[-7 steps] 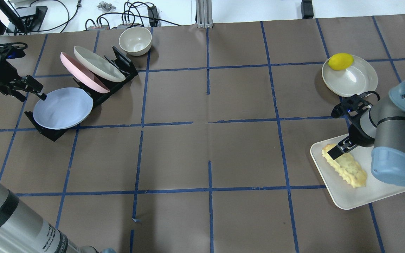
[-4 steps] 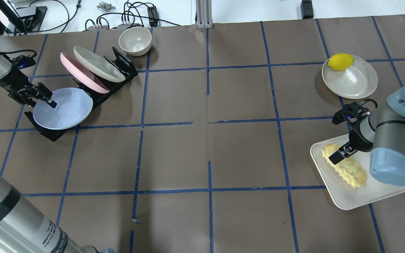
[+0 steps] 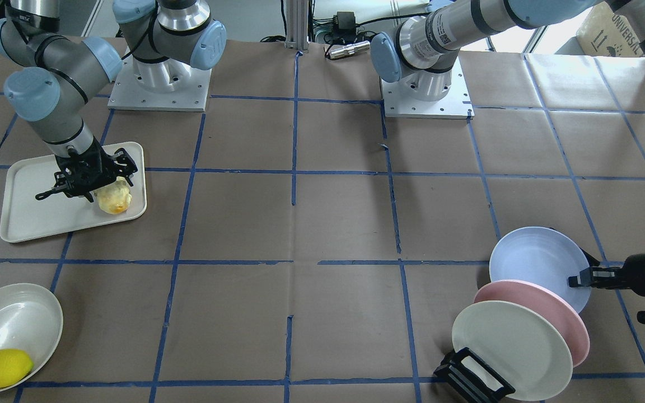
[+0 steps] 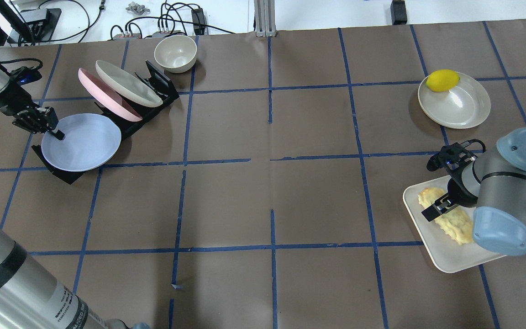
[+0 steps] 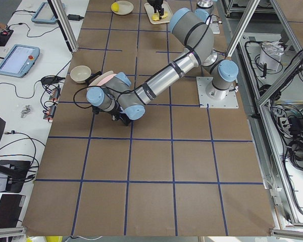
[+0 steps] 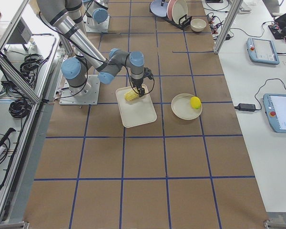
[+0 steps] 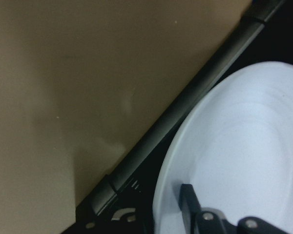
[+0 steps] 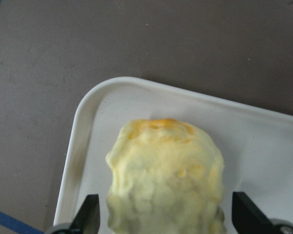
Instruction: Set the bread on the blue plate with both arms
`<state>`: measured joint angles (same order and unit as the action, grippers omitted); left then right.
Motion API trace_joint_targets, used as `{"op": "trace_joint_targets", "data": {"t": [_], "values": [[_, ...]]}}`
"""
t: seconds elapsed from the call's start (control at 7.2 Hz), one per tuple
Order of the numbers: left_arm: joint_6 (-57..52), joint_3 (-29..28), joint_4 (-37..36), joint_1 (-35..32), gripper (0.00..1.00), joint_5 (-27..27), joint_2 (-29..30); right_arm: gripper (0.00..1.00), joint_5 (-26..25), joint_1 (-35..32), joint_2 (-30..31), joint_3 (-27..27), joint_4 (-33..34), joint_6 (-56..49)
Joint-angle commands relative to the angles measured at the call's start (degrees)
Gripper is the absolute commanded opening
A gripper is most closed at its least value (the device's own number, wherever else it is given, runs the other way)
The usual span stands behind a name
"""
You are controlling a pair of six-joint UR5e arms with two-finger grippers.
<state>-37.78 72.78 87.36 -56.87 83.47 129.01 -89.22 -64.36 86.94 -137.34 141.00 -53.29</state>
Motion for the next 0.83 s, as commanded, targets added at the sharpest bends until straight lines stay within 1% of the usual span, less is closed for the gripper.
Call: {"op": "trace_joint_targets", "data": {"t": [0.0, 0.14, 0.28, 0.42, 0.56, 0.69], "values": [[-0.10, -2.99, 4.30, 0.09, 0.13, 0.11, 0.19, 0.05, -0.61, -0.15, 0.42, 0.06, -0.63, 5.63], [-0.19, -2.38, 4.40, 0.18, 0.08, 0.20, -0.16, 0.05, -0.78, -0.24, 1.20, 1.02, -2.12, 7.57], [-0.19, -2.81, 5.01, 0.18, 0.08, 0.37, -1.12, 0.05, -1.74, -0.67, 2.34, 3.46, -7.00, 11.42], [-0.45, -2.56, 7.02, 0.70, 0.07, 0.46, -3.22, 0.05, -2.01, -1.20, 4.09, 6.62, -11.06, 13.28], [-0.45, -1.77, 7.82, 0.79, 0.06, 0.46, -5.33, 0.05, -2.02, -2.07, 5.07, 9.61, -16.66, 15.22], [-0.54, -1.76, 11.31, 0.62, 0.04, 0.55, -8.31, 0.05, -2.19, -4.87, 5.43, 13.38, -21.33, 17.15]]}}
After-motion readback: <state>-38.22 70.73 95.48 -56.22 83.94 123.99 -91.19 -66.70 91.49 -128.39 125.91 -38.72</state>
